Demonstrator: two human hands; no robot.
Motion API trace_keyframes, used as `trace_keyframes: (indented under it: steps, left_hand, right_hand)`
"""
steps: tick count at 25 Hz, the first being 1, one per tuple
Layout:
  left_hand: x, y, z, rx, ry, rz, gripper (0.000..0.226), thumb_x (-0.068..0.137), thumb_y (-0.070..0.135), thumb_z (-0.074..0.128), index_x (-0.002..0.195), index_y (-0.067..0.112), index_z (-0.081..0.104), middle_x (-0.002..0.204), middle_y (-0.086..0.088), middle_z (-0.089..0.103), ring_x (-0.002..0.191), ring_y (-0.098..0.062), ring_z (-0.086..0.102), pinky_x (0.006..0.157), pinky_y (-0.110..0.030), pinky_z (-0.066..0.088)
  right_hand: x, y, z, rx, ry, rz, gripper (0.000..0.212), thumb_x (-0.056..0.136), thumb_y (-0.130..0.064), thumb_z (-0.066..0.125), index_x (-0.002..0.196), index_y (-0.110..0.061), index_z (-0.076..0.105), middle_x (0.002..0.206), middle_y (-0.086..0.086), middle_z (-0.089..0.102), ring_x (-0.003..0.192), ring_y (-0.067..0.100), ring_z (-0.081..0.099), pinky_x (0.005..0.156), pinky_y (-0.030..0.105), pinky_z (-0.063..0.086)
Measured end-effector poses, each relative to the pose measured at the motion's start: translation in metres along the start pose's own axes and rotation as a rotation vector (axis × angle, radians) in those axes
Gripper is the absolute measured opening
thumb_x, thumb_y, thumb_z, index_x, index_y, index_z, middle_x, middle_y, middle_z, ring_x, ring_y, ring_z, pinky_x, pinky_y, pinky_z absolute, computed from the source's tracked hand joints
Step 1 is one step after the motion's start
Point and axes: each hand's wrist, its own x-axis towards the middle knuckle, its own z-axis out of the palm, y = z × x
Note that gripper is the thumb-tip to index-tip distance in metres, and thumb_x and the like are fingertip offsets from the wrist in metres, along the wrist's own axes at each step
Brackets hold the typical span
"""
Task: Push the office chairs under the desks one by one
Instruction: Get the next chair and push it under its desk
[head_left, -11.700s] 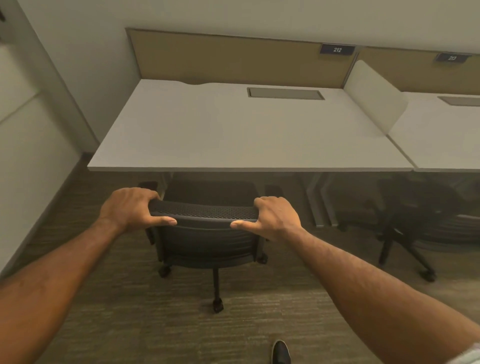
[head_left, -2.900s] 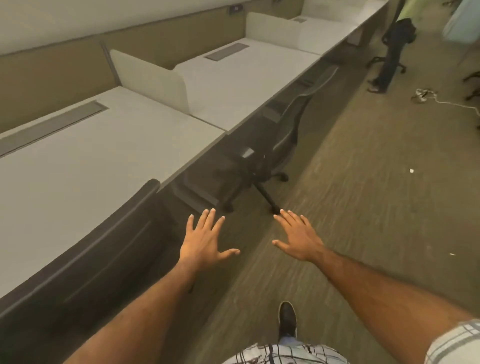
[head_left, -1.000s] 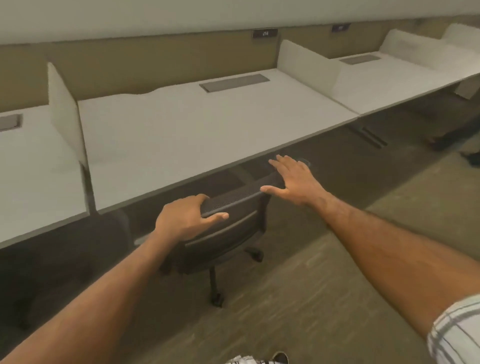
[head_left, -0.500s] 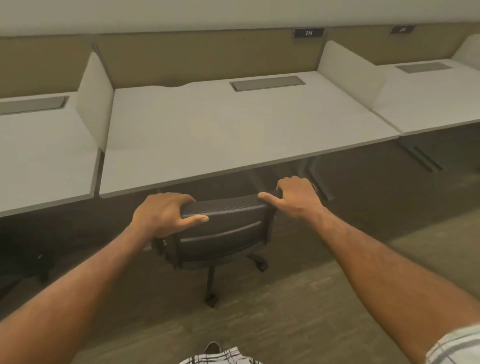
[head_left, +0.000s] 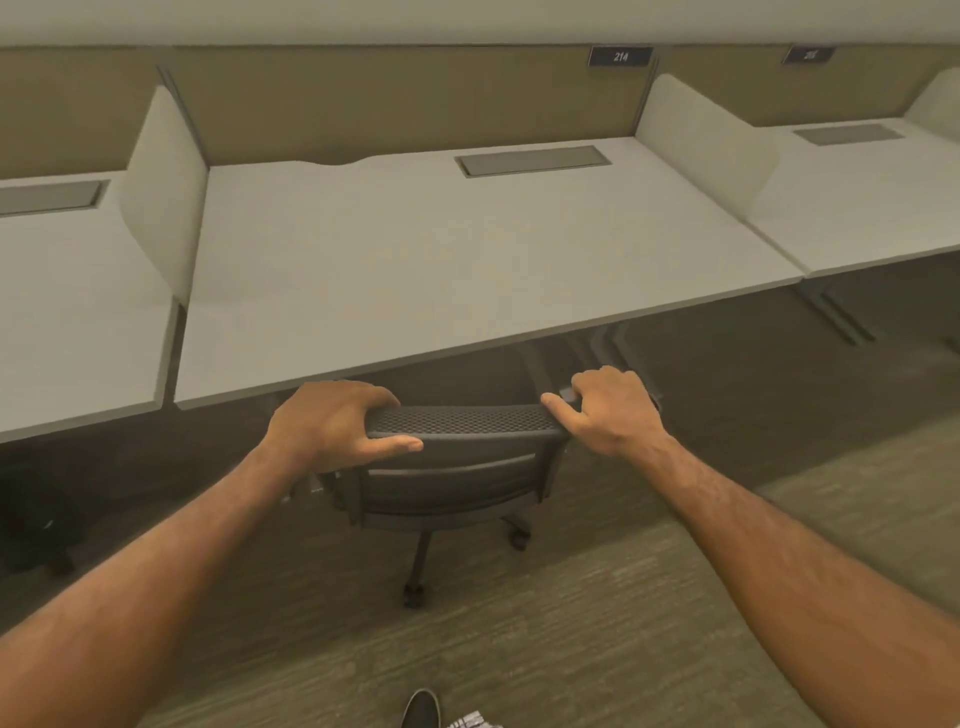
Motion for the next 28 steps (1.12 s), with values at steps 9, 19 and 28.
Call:
trace_keyframes:
  steps: [9,19,28]
  left_hand:
    - [0.063,-0.018,0.003,0.022,-0.002,-0.002,0.100,0.063,0.107,0.018,0.118,0.040,0.068,0.096,0.019,0.071,0.078,-0.006,0.053,0.062,-0.027,0.035]
    - [0.150,0.053,0.030,-0.002,0.071,-0.145,0.097,0.062,0.107,0.024,0.118,0.040,0.068,0.100,0.020,0.072,0.081,-0.004,0.054,0.064,-0.025,0.035]
    - [0.212,0.109,0.035,-0.015,0.034,-0.283,0.099,0.060,0.105,0.027,0.122,0.038,0.066,0.112,0.017,0.072,0.103,-0.013,0.064,0.076,-0.031,0.042]
  right_hand:
    - [0.041,0.025,0.004,-0.024,0.000,0.047,0.062,0.084,-0.075,0.025,0.060,-0.023,0.049,0.053,-0.007,0.052,0.051,0.011,0.050,0.064,0.037,0.043]
    - [0.108,0.153,-0.003,0.035,-0.044,-0.080,0.057,0.088,-0.068,0.038,0.063,-0.019,0.053,0.059,-0.003,0.056,0.057,0.017,0.053,0.057,0.038,0.048]
    - [0.161,0.235,0.003,0.100,-0.050,-0.151,0.054,0.081,-0.070,0.032,0.064,-0.023,0.051,0.066,-0.006,0.054,0.068,0.019,0.051,0.064,0.037,0.037]
